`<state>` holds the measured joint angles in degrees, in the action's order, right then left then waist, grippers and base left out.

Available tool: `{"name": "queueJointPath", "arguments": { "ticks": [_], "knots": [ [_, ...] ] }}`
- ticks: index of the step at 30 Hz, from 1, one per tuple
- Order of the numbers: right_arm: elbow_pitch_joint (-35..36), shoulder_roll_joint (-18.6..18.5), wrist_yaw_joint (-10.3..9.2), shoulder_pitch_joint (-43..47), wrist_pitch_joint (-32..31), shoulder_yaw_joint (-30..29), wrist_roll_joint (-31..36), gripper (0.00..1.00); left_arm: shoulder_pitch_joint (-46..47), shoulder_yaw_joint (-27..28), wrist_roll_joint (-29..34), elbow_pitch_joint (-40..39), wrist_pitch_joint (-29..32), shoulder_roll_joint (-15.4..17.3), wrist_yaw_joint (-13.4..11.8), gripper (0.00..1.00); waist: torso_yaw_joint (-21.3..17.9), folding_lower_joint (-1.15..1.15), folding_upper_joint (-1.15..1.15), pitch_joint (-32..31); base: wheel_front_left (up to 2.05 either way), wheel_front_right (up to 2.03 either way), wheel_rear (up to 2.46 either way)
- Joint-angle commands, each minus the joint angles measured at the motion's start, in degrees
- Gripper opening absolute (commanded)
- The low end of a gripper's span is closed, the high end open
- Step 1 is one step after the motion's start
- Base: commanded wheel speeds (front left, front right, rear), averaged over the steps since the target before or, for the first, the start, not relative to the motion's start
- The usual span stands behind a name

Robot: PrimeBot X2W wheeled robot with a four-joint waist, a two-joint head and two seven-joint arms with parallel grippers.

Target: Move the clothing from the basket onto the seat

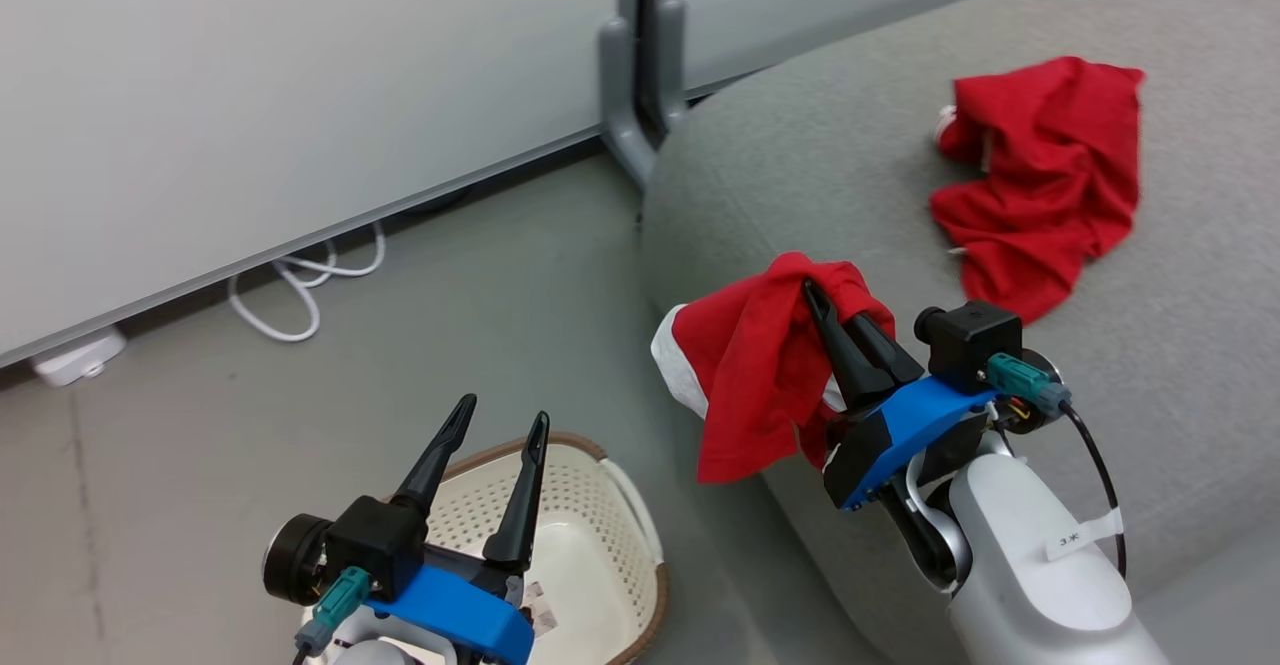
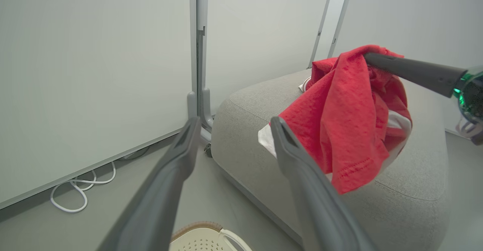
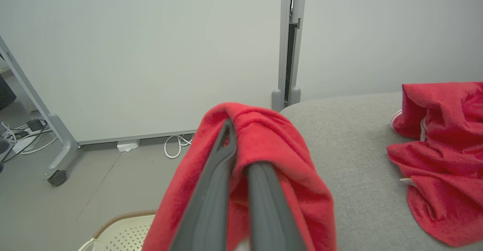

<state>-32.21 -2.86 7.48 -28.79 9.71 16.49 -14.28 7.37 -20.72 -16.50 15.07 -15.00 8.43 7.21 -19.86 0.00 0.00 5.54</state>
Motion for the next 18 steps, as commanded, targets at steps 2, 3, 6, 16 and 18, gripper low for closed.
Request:
{"name": "queueJointPath", "arguments": {
  "ticks": [2, 3, 6, 16, 18],
  "knots": [
    [0.2, 0.0, 0.03, 0.9, 0.5, -0.2, -0.4, 0.00, 0.9, -0.1, 0.0, 0.2, -0.3, 0.4, 0.4, 1.00, -4.1, 0.00, 0.00, 0.5, 0.00, 0.00, 0.00],
    [0.1, 0.0, 0.03, 0.9, 0.5, -0.2, -0.5, 0.00, 0.9, -0.2, 0.0, 0.2, -0.3, 0.6, 0.4, 1.00, -4.8, 0.00, 0.00, 0.6, 0.00, 0.00, 0.00],
    [0.2, 0.0, 0.03, 0.7, 0.7, -0.2, -0.8, 0.00, 1.1, -0.5, 0.0, 0.4, -0.3, 0.9, 0.4, 1.00, -6.6, 0.00, 0.00, 0.8, 0.00, 0.00, 0.00],
    [-0.2, 0.0, 0.03, 1.2, 1.1, -0.2, -1.1, 0.00, 1.4, -1.4, -0.5, 0.8, -0.3, 1.4, 0.4, 1.00, -8.4, 0.00, 0.00, 1.2, 0.00, 0.00, 0.00],
    [-0.1, 0.0, 0.03, 1.3, 1.2, -0.4, -1.2, 0.00, 1.4, -1.6, -0.5, 0.8, -0.3, 1.5, 0.4, 1.00, -8.3, 0.00, 0.00, 1.4, 0.00, 0.00, 0.00]
  ]
}}
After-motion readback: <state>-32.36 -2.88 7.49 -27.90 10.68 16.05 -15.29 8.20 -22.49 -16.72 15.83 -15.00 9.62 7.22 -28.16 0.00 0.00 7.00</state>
